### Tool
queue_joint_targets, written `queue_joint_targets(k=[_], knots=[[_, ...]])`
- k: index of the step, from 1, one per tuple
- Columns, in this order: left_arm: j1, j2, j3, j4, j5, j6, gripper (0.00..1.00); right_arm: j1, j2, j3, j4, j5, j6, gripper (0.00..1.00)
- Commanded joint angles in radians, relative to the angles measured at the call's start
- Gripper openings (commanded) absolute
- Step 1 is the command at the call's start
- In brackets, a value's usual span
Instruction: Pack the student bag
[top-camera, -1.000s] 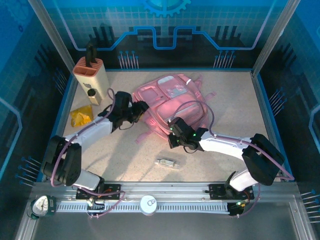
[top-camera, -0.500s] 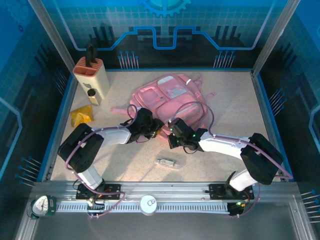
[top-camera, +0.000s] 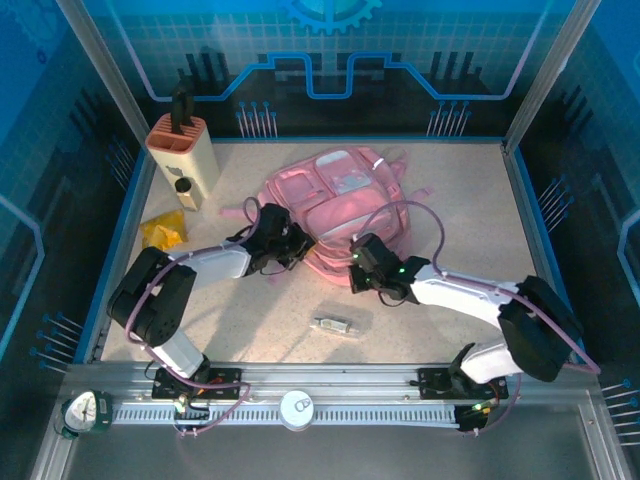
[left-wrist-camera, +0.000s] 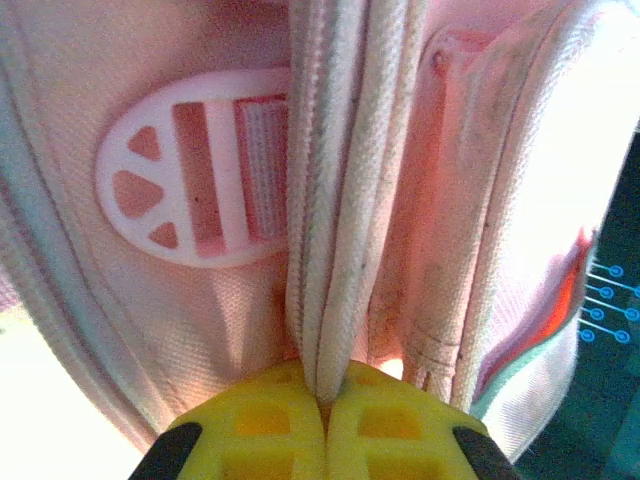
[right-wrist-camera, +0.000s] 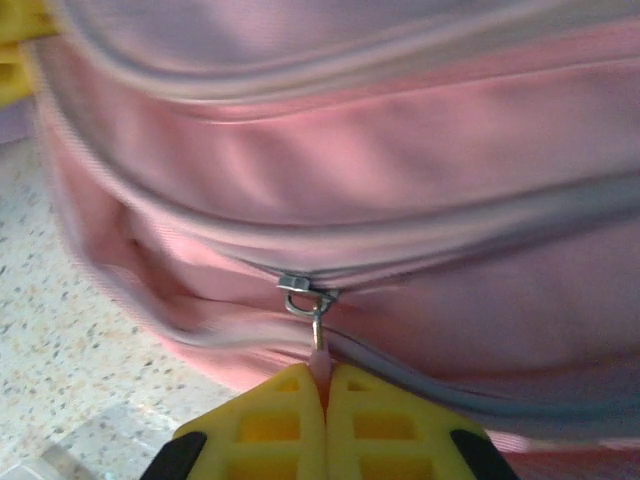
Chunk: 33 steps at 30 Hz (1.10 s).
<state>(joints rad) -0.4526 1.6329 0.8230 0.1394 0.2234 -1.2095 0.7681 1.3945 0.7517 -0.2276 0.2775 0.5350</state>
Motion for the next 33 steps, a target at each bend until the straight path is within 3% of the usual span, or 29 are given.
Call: queue_joint_targets(k=[1, 3, 7, 11, 19, 23, 26, 30, 33], knots=[[0.091, -0.029, 0.033, -0.060, -0.023, 0.121, 0.00, -0.079, -0.054, -0.050, -0.162, 0.036, -0.034, 0.00], [0.100, -0.022, 0.052, -0.086, -0.008, 0.136, 0.00, -0.080, -0.057, -0.036, -0.154, 0.026, -0.064, 0.00], [0.097, -0.031, 0.039, -0.040, 0.019, 0.123, 0.00, -0.057, -0.017, -0.012, -0.077, -0.112, -0.129, 0.00], [0.079, -0.037, 0.043, -0.033, 0.020, 0.124, 0.00, -0.045, 0.035, 0.030, -0.065, -0.111, -0.156, 0.00], [0.056, -0.042, 0.051, -0.049, 0.013, 0.136, 0.00, -0.066, 0.123, 0.106, -0.072, -0.082, -0.166, 0.27], [0.052, -0.047, 0.053, -0.041, 0.014, 0.131, 0.00, -0.066, 0.184, 0.122, -0.062, -0.079, -0.167, 0.22], [0.051, -0.058, 0.061, -0.053, 0.019, 0.139, 0.00, -0.066, 0.195, 0.122, -0.064, -0.068, -0.167, 0.13], [0.051, -0.094, 0.074, -0.107, 0.002, 0.183, 0.00, -0.066, 0.153, 0.122, -0.116, 0.018, -0.162, 0.01], [0.054, -0.133, 0.091, -0.178, -0.023, 0.242, 0.00, -0.085, 0.097, 0.117, -0.156, 0.074, -0.150, 0.00]])
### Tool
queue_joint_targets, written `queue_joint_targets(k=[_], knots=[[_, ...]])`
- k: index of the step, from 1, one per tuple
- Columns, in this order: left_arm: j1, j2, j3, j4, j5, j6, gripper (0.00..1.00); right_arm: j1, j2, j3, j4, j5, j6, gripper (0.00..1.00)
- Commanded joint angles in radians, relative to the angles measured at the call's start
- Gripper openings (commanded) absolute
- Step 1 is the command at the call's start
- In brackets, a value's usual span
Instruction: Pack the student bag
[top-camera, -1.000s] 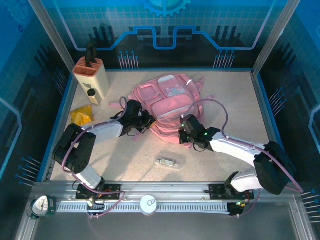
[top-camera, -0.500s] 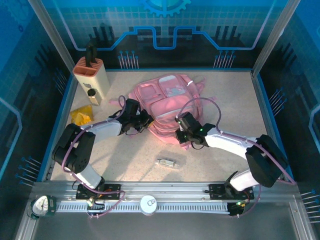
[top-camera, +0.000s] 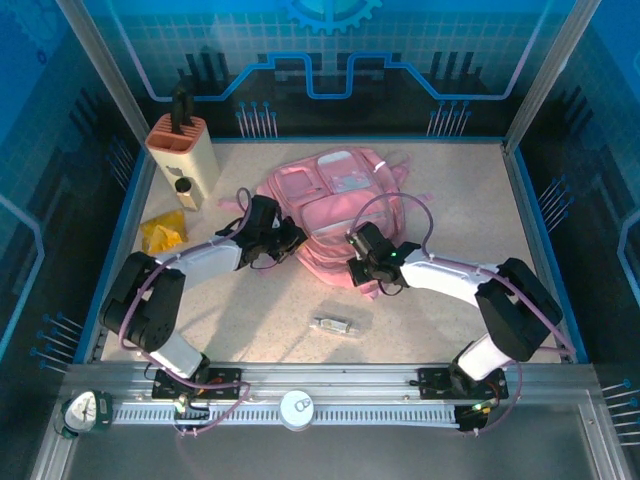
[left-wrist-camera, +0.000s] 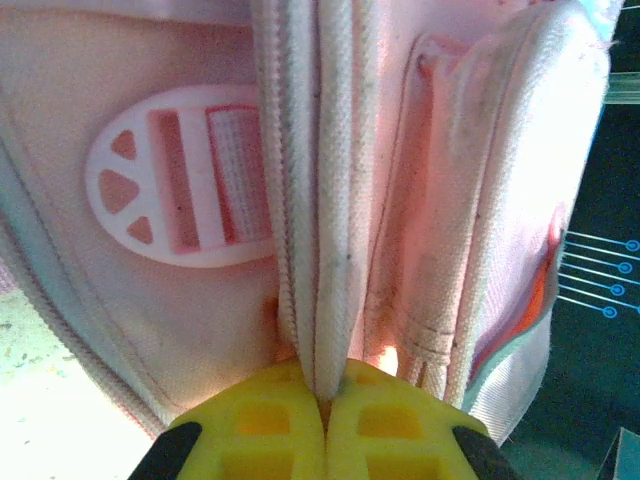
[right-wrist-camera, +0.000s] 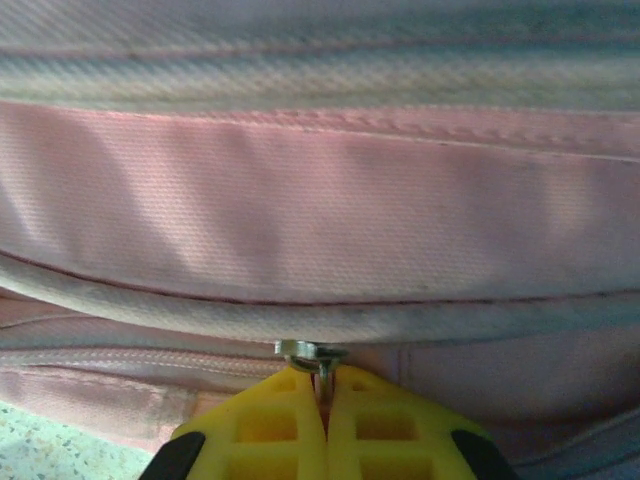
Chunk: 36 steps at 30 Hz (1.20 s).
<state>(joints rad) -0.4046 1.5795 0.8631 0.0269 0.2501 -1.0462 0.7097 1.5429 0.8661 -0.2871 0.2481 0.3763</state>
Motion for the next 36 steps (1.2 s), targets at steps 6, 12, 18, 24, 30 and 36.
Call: queue_joint_targets(k=[6, 12, 18, 24, 30, 36], knots=[[0.057, -0.155, 0.057, -0.222, -0.083, 0.213, 0.00, -0.146, -0.194, -0.086, -0.135, 0.087, 0.038, 0.00], [0.069, -0.119, 0.119, -0.219, -0.017, 0.242, 0.00, -0.116, -0.216, -0.068, -0.195, 0.071, -0.012, 0.00], [0.069, 0.051, 0.274, -0.196, -0.016, 0.243, 0.00, 0.088, -0.222, -0.057, -0.121, 0.016, 0.015, 0.00], [0.066, 0.137, 0.410, -0.254, -0.010, 0.260, 0.20, 0.117, -0.140, -0.038, 0.020, -0.053, 0.098, 0.00], [0.062, -0.007, 0.241, -0.218, -0.042, 0.200, 0.39, 0.122, -0.115, -0.010, -0.001, 0.005, 0.091, 0.00], [-0.042, -0.184, 0.014, -0.110, -0.116, 0.010, 0.48, 0.123, -0.112, -0.033, 0.029, -0.008, 0.104, 0.00]])
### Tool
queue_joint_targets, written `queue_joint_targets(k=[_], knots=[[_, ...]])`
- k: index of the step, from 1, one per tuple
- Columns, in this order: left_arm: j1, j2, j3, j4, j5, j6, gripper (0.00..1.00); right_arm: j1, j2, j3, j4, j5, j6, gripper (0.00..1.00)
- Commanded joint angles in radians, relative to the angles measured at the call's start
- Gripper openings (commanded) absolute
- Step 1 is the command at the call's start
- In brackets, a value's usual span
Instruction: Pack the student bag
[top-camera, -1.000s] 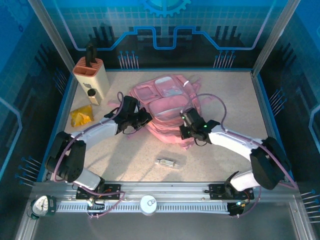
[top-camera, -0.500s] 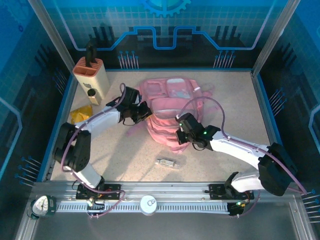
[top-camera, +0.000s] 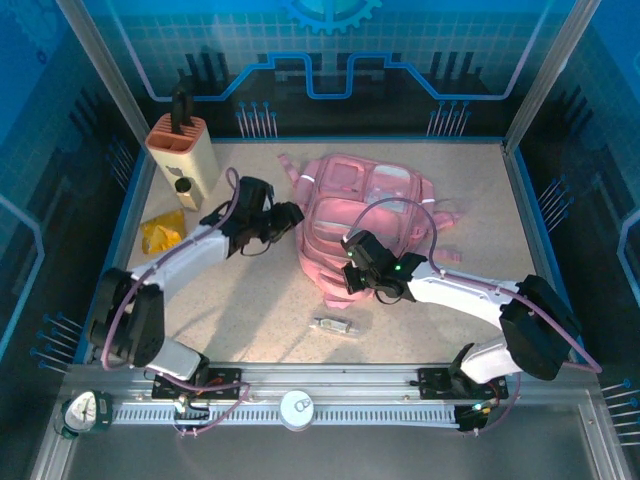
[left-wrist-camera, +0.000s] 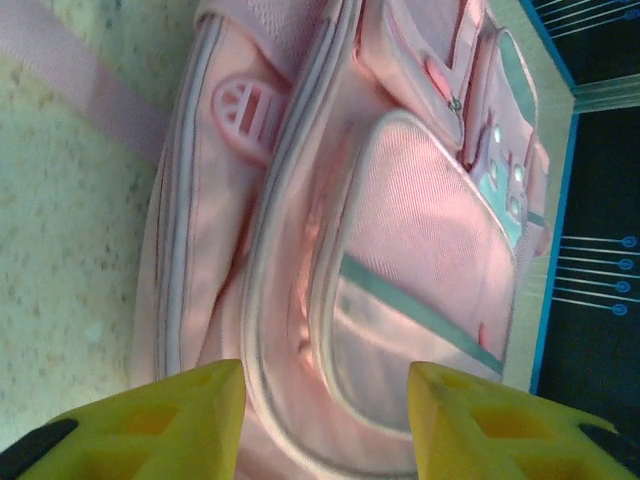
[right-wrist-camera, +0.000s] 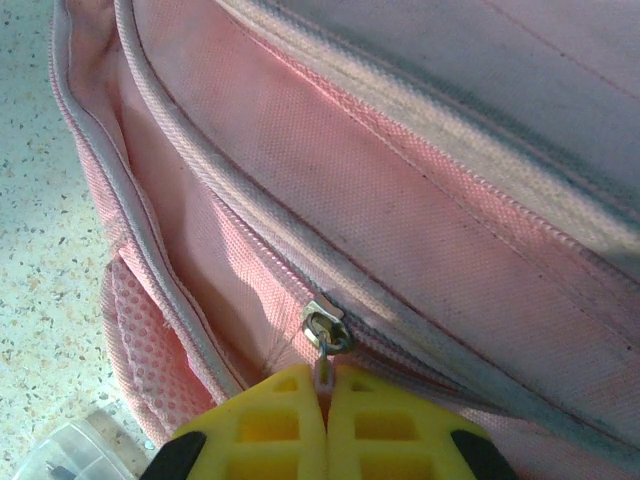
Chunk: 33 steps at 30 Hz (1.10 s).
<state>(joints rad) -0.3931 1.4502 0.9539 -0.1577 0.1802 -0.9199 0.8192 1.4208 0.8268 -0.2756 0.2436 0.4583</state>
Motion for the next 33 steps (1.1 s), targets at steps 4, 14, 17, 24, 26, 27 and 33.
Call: queue_joint_targets(k=[4, 14, 17, 24, 26, 27, 33], knots=[[-0.161, -0.065, -0.173, 0.211, -0.070, -0.276, 0.51, 0.015, 0.019, 0.017, 0.026, -0.002, 0.025, 0.00], [-0.292, 0.022, -0.200, 0.325, -0.179, -0.442, 0.55, 0.015, -0.004, 0.003, 0.033, 0.006, 0.034, 0.00], [-0.321, 0.047, -0.170, 0.297, -0.213, -0.447, 0.54, 0.013, -0.013, -0.009, 0.039, 0.010, 0.035, 0.00], [-0.337, 0.093, -0.163, 0.316, -0.247, -0.475, 0.49, 0.014, 0.006, -0.006, 0.053, -0.002, 0.040, 0.00], [-0.338, 0.112, -0.151, 0.303, -0.255, -0.486, 0.48, 0.014, 0.010, -0.006, 0.058, -0.009, 0.041, 0.00], [-0.338, 0.123, -0.145, 0.316, -0.255, -0.485, 0.48, 0.014, 0.010, -0.003, 0.058, -0.010, 0.040, 0.00], [-0.339, 0.194, -0.085, 0.317, -0.262, -0.469, 0.42, 0.016, 0.011, -0.008, 0.058, -0.011, 0.042, 0.00]])
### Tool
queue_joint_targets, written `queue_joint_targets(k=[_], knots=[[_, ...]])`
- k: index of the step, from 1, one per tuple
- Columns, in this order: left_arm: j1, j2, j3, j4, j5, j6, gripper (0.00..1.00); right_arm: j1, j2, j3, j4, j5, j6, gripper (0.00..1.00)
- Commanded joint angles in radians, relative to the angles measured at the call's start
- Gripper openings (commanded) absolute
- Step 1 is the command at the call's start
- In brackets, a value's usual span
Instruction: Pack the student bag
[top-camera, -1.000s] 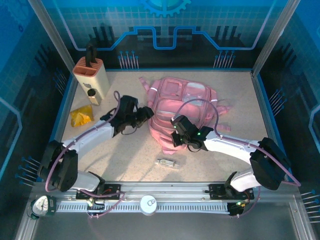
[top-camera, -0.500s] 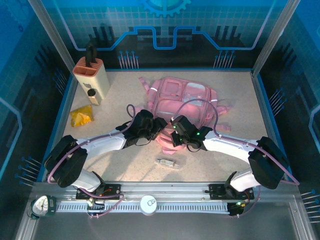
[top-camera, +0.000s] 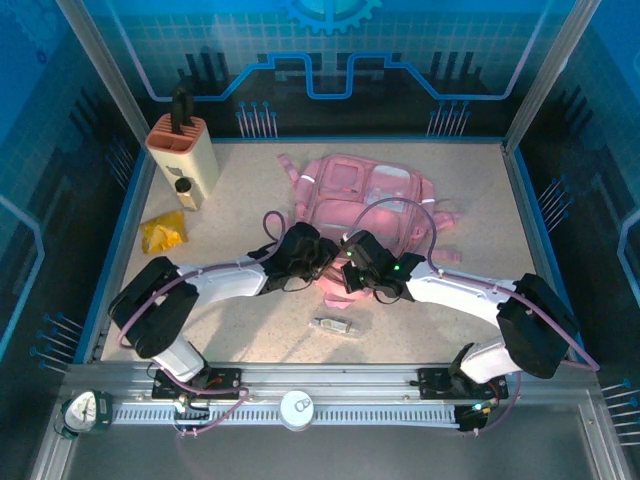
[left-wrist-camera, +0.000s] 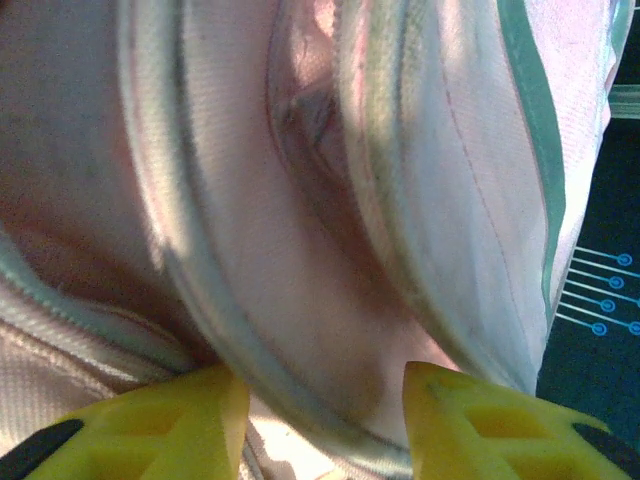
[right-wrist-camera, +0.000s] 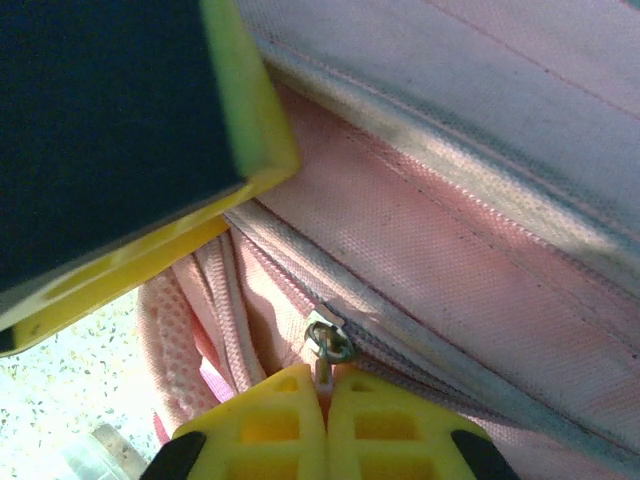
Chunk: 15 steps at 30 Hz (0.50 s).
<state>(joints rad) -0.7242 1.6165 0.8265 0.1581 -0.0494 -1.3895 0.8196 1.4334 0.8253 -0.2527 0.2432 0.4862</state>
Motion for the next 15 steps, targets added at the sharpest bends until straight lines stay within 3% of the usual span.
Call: queue_joint_targets(k=[1, 9, 15], knots=[[-0.007, 0.033, 0.052, -0.009, -0.043, 0.008, 0.40, 0.015, -0.002, -0.010, 0.035, -0.010, 0.015, 0.00], [0.034, 0.026, 0.068, -0.081, -0.078, 0.067, 0.04, 0.012, -0.034, -0.003, -0.026, 0.020, -0.001, 0.00], [0.123, -0.055, 0.056, -0.111, -0.044, 0.137, 0.00, 0.005, -0.088, -0.025, -0.088, 0.019, 0.001, 0.00]])
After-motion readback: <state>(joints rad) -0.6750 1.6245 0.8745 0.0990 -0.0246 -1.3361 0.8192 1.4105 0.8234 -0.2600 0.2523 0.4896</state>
